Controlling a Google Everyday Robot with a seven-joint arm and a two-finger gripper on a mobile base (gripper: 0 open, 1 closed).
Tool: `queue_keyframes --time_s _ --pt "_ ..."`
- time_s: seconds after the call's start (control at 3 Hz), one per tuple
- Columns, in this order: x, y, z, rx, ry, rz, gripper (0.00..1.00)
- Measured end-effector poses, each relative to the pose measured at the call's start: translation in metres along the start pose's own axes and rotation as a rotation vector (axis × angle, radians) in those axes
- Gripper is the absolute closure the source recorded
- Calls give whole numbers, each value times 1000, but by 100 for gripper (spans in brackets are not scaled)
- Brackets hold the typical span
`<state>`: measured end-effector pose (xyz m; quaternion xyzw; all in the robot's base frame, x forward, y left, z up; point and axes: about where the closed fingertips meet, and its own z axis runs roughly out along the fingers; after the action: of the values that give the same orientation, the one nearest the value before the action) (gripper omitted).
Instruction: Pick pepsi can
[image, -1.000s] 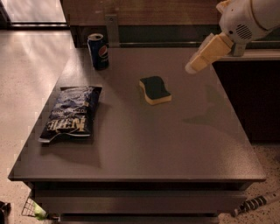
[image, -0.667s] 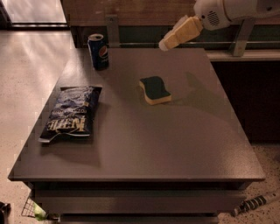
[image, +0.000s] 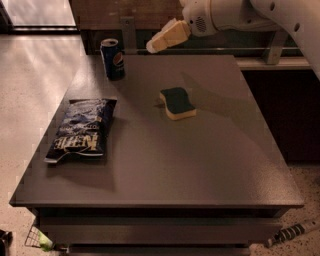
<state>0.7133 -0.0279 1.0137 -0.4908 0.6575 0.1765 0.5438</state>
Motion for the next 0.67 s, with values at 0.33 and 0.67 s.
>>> queue_keyframes --time_s 0.33,0.67 --pt "7 1 35 -31 -33 47 0" --pt "15 -1 57 -46 -54 95 0"
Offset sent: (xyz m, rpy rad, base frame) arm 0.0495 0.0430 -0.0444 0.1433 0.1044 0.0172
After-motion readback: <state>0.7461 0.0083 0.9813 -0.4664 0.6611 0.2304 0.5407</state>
